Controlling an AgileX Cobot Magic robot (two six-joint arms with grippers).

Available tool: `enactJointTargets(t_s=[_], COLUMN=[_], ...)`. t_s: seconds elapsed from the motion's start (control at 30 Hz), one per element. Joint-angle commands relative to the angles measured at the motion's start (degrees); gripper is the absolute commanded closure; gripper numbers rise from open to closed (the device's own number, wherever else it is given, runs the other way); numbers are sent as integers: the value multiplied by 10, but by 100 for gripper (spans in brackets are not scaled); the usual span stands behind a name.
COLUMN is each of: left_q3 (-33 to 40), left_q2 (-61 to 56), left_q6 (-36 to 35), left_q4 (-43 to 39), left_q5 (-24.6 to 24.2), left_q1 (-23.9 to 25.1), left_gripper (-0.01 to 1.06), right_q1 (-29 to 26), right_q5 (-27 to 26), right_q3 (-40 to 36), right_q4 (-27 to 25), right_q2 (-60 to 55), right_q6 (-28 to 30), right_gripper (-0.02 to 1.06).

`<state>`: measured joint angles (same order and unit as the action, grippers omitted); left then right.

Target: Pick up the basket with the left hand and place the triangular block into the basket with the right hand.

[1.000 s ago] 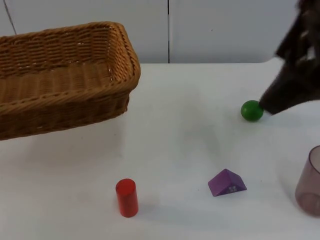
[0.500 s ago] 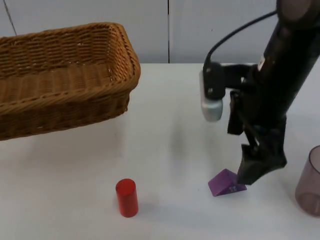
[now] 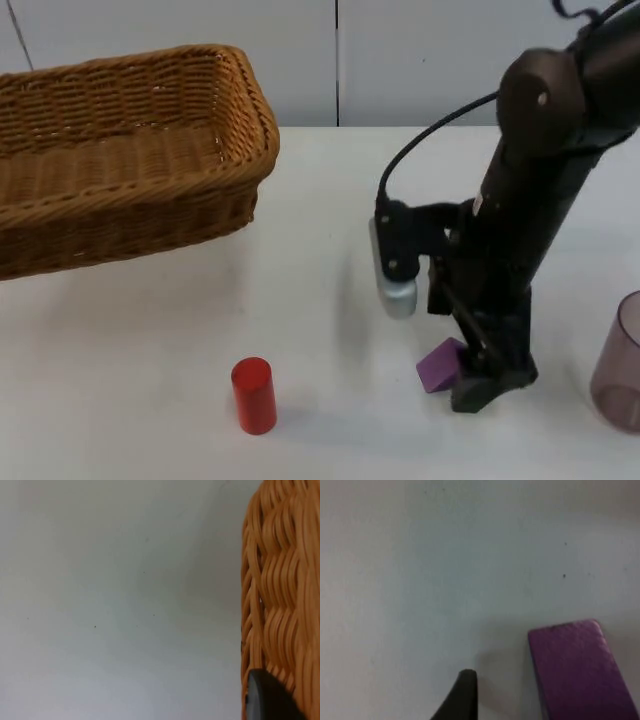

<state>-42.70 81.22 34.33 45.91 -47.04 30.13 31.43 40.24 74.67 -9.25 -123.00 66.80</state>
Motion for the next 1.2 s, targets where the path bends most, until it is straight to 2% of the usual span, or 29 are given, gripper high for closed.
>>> enactJointTargets(t_s=[0.0,0.03,0.07,0.17,0.2,0.23,0.27,0.3,0.37,0.47,0.67,0.8,0.87,0.93,1.0,1.17], left_q3=[1,1,1,1,1,1,1,1,1,1,1,1,1,1,1,1], left_q2=[-6,-6,-6,-6,-6,-6,-6,-6,-6,-6,-6,-6,-6,-6,-6,-6], left_q6=[-6,-6,-6,-6,-6,-6,-6,-6,-6,-6,-6,-6,-6,-6,-6,-6], left_q4=[10,10,10,10,10,10,10,10,10,10,4,-9,-10,-12,-12,-12], left_q5=[-5,-5,-5,-6,-6,-6,-6,-6,-6,-5,-5,-5,-5,-5,-4,-3], left_q1=[2,2,2,2,2,2,2,2,2,2,2,2,2,2,2,2], left_gripper=[105,105,105,105,105,105,105,105,105,105,105,105,105,105,105,105], right_q1=[13,13,13,13,13,13,13,13,13,13,13,13,13,13,13,13], right_q5=[-6,-6,-6,2,4,7,7,8,13,19,70,117,122,142,166,198], right_q3=[2,2,2,2,2,2,2,2,2,2,2,2,2,2,2,2], right_q4=[3,3,3,21,27,47,47,74,92,92,92,92,92,92,92,92], right_q2=[-12,-12,-15,-16,-15,-13,-13,-7,12,46,157,239,247,273,293,313], right_q6=[6,6,3,-6,-10,-18,-18,-34,-55,-79,-134,-251,-272,-353,-406,-459], right_gripper=[21,21,26,55,59,70,70,86,104,105,105,105,105,105,105,105])
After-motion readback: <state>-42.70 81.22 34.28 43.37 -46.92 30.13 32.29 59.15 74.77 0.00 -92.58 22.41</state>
